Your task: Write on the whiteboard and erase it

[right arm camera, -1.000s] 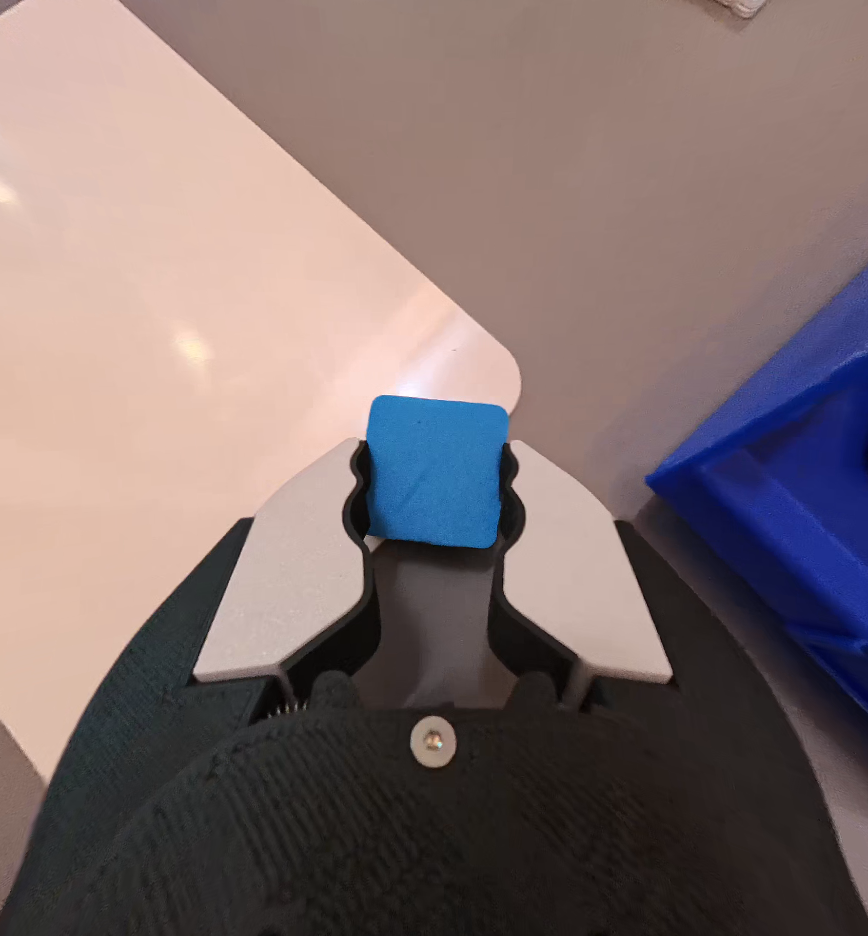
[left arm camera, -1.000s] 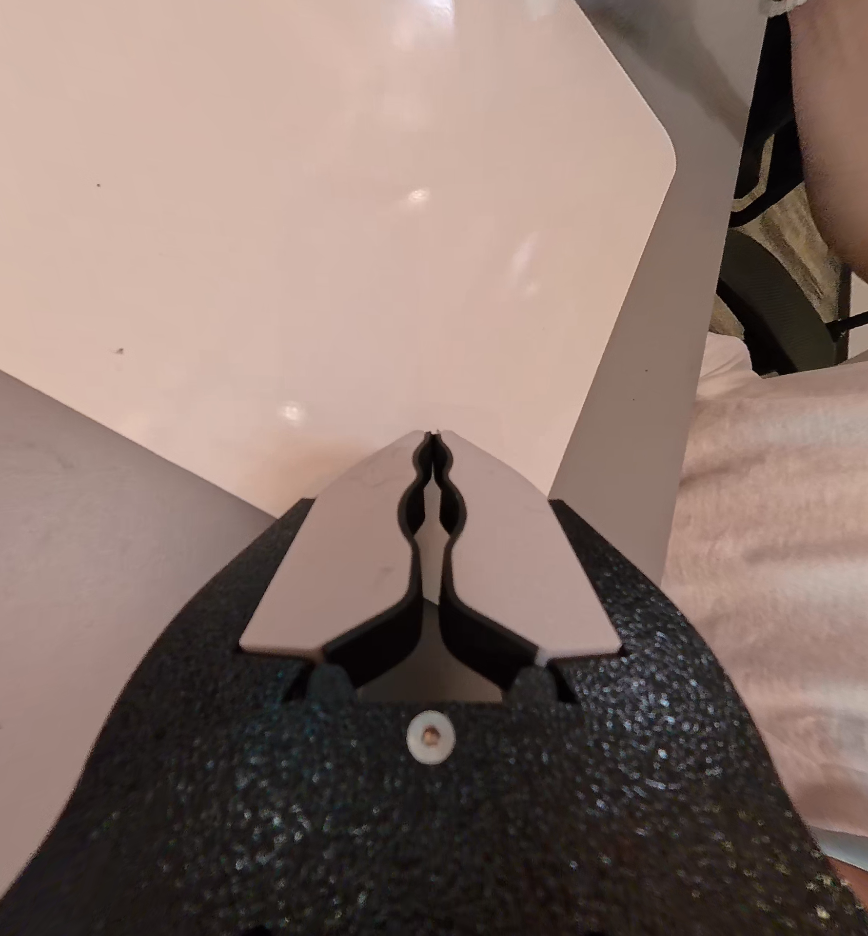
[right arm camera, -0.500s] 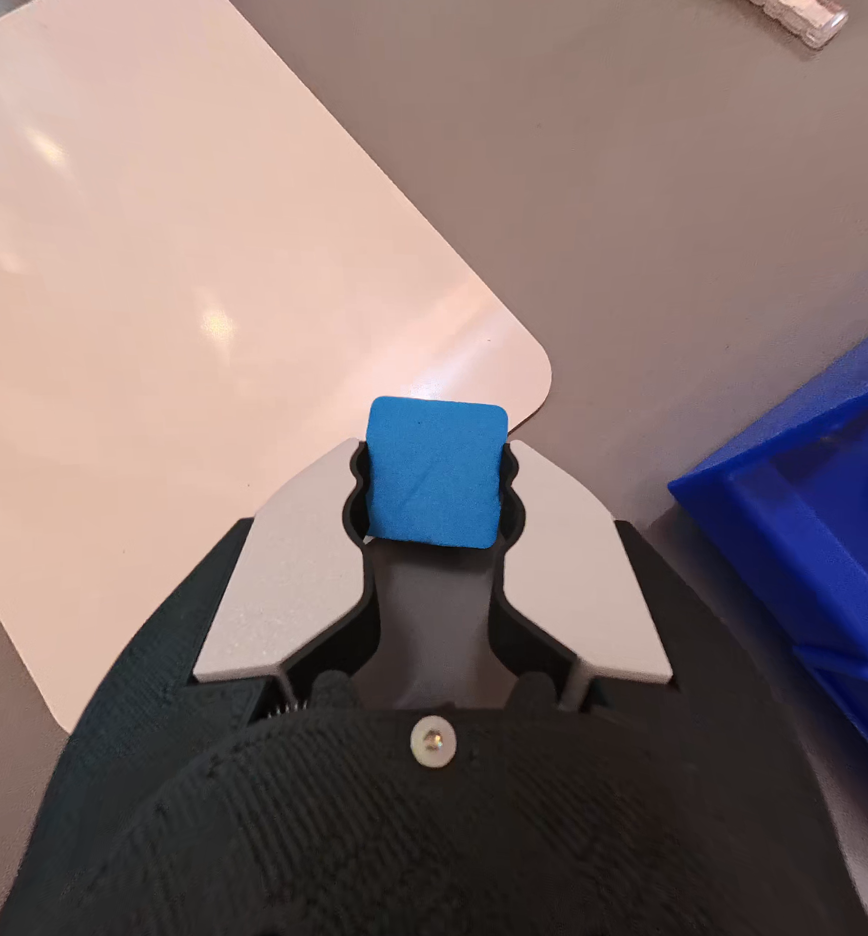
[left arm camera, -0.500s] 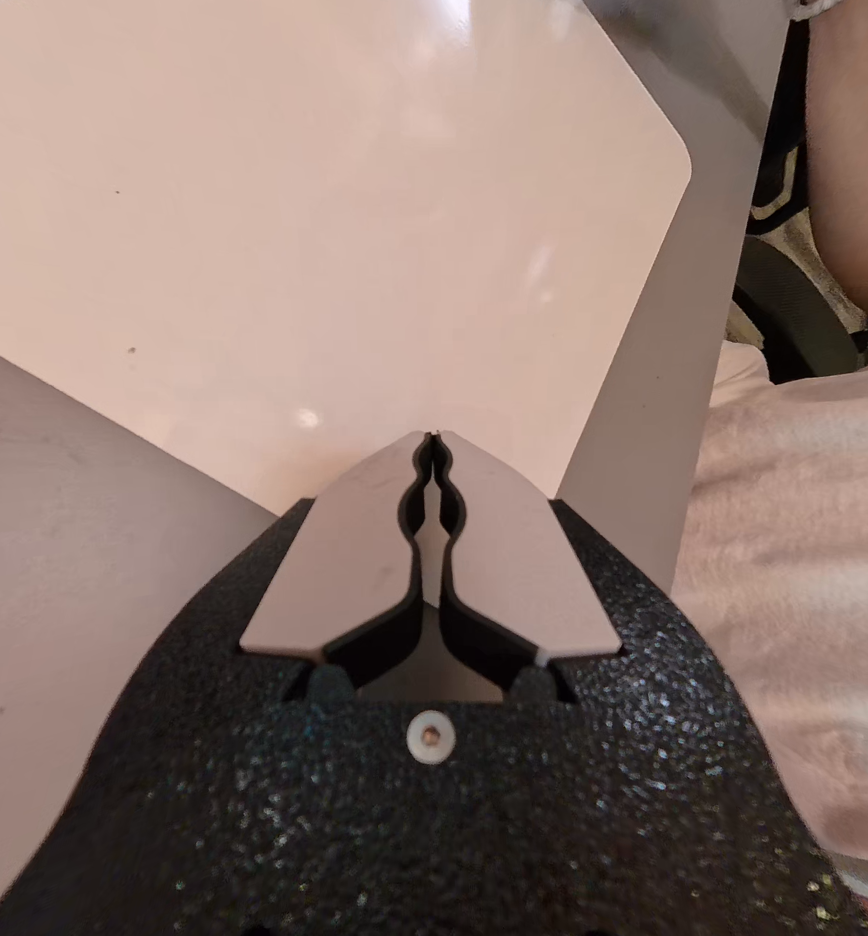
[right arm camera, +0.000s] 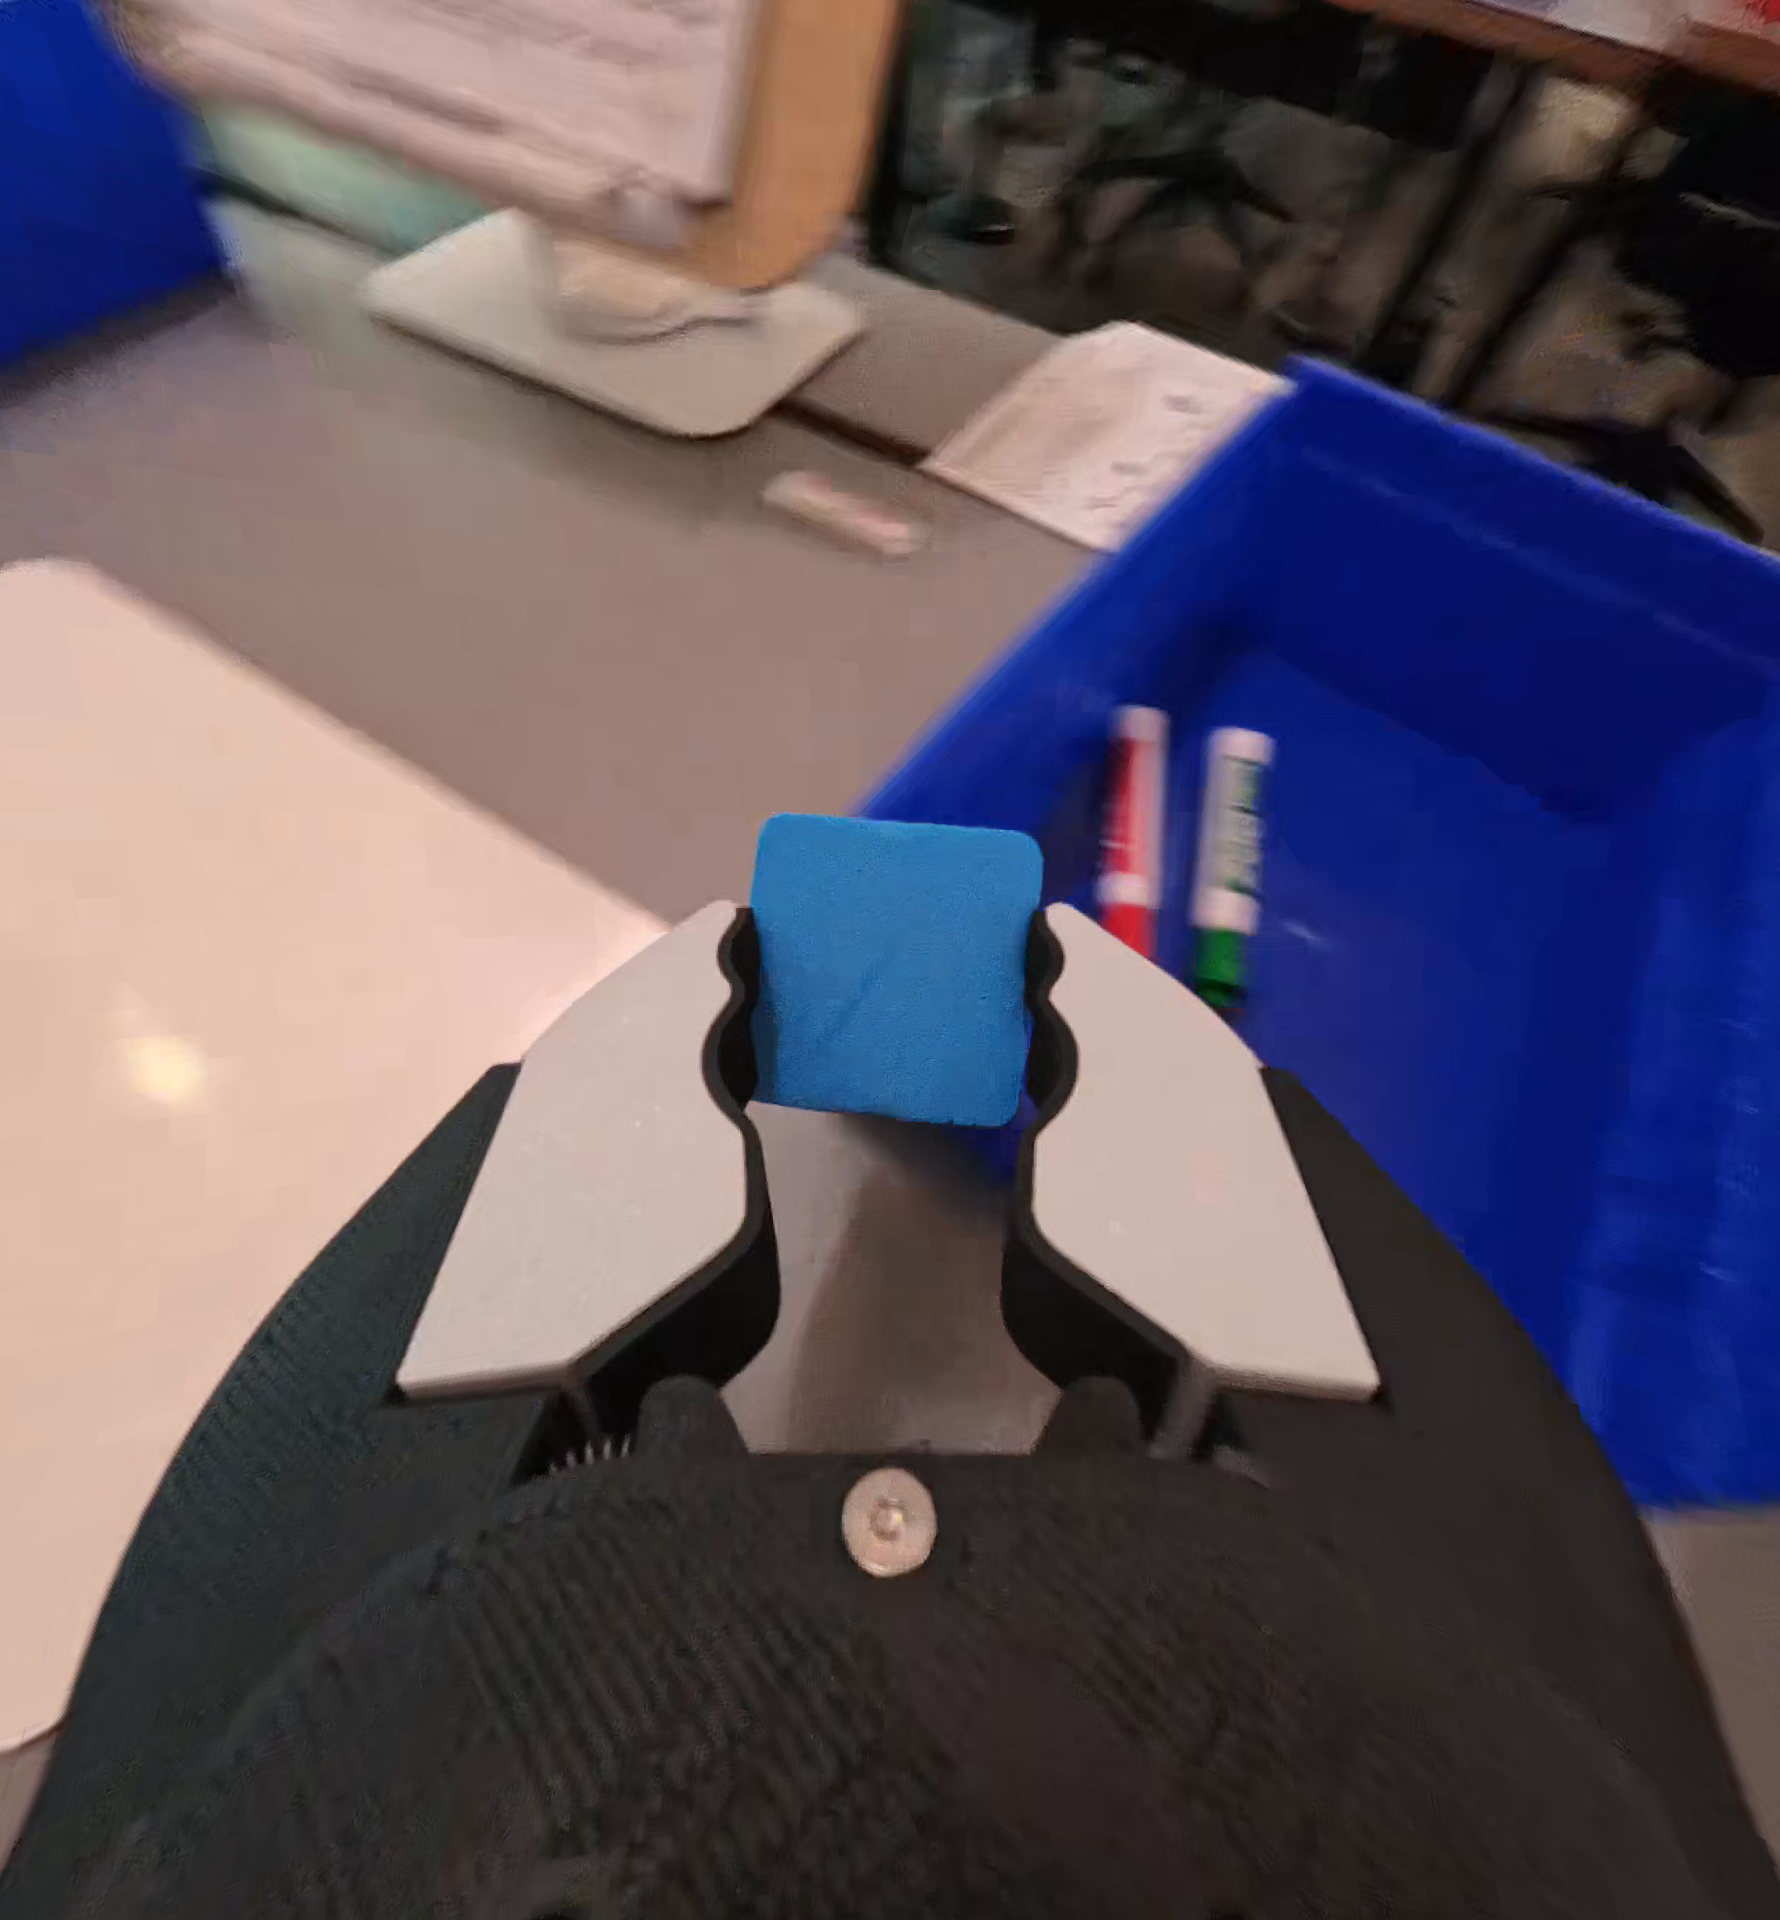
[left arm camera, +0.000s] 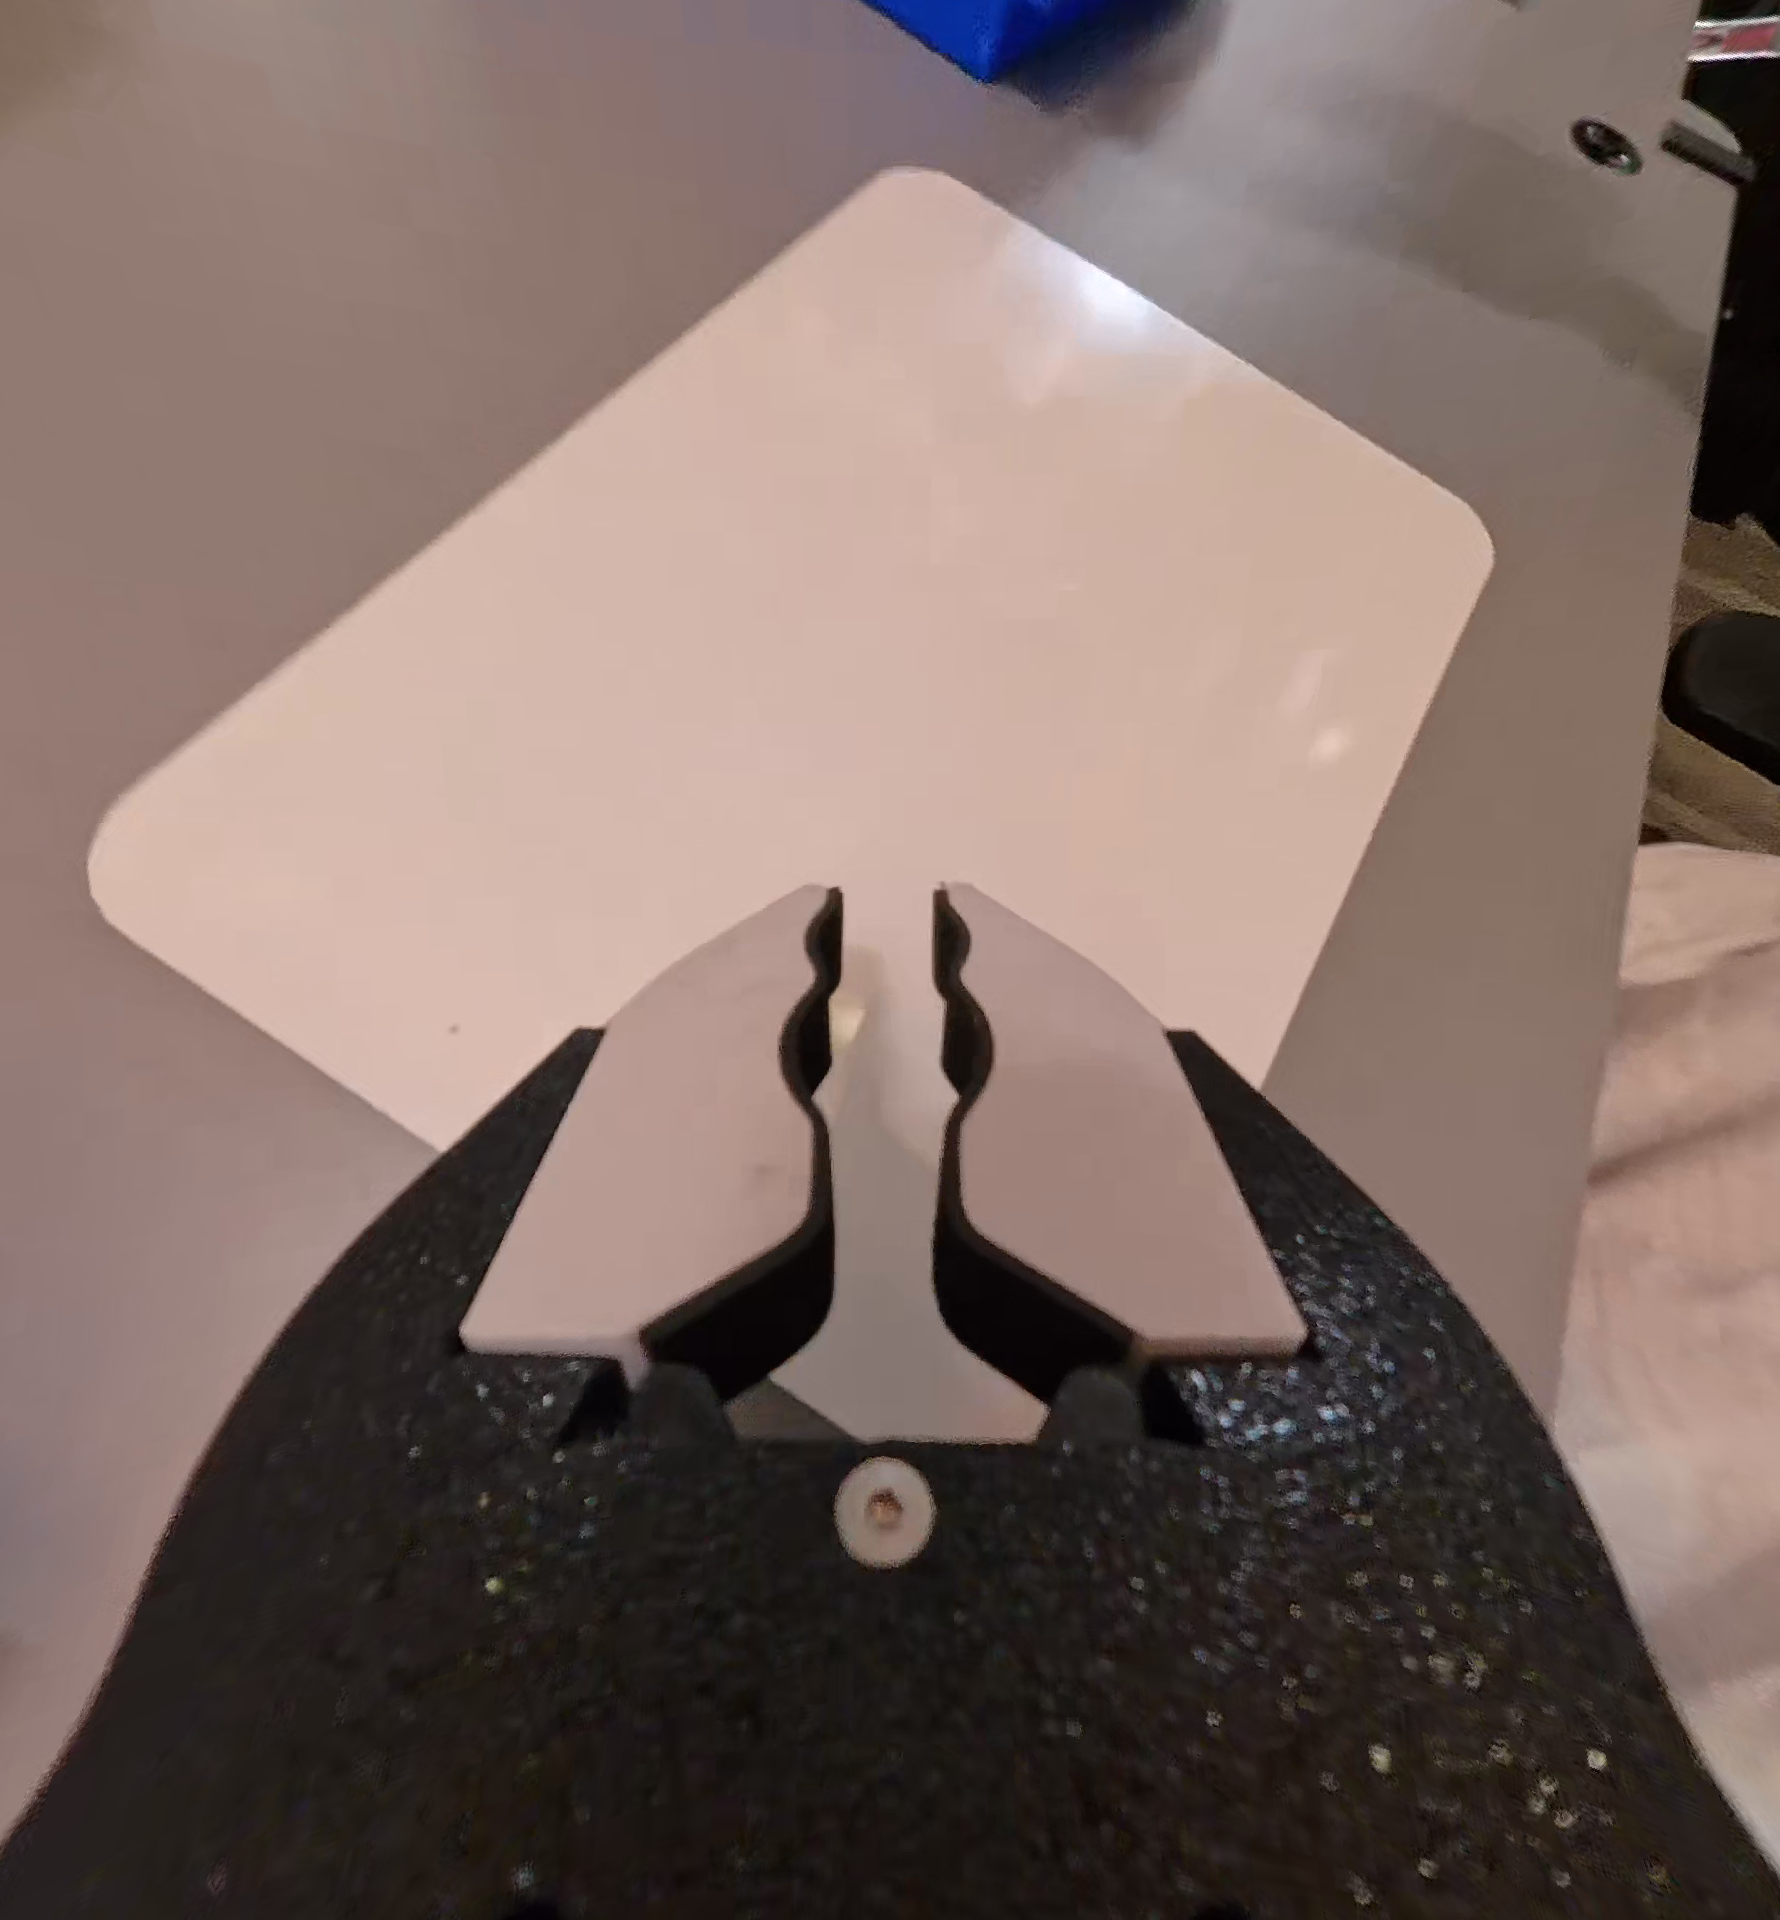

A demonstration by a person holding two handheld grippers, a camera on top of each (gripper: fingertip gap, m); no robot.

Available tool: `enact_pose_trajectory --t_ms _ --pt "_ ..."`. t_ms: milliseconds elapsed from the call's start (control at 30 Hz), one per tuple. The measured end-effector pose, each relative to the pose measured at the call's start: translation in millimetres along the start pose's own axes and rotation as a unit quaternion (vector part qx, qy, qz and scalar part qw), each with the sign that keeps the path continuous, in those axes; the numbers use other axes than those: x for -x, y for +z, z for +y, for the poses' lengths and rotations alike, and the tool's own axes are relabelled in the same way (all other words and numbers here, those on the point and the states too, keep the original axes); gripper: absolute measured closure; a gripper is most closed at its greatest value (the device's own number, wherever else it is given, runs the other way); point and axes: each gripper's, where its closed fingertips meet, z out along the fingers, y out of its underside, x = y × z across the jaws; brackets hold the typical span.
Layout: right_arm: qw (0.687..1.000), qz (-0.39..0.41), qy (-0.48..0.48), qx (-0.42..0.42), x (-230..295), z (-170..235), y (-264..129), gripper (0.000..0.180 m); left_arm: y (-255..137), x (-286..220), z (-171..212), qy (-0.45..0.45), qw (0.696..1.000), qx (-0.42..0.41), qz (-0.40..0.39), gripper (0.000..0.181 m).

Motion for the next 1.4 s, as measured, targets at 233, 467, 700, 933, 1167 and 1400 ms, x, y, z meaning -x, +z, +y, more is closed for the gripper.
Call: enact_pose_trajectory --t_ms 233,467,700,933,1167,1400 --pt "0.980 0.062 0.132 0.135 -123.0 29.2 39.7 0.129 26.4 -5.0 -30.5 -0.008 1.000 -0.029 -0.006 0.144" --pt "0.952 0.073 0.163 0.250 -140.4 72.3 78.6 0.129 52.7 -7.4 -72.1 0.064 0.997 -0.010 -0.044 0.132" --pt "0.938 0.060 0.176 0.292 -139.7 91.7 84.0 0.126 78.8 -11.9 -132.6 0.110 0.993 -0.029 -0.026 0.129" --pt "0.959 0.079 0.091 0.258 -132.2 69.2 55.6 0.086 111.8 -4.8 -215.0 0.078 0.993 -0.092 -0.006 0.117" --pt "0.963 0.264 0.001 0.052 -141.9 19.8 -44.7 0.064 167.6 21.2 -289.7 0.054 0.995 -0.059 -0.064 0.109" --pt "0.973 0.208 0.081 -0.061 -91.5 42.6 -82.3 0.054 237.7 35.2 -291.5 0.003 0.992 0.097 -0.079 0.102"
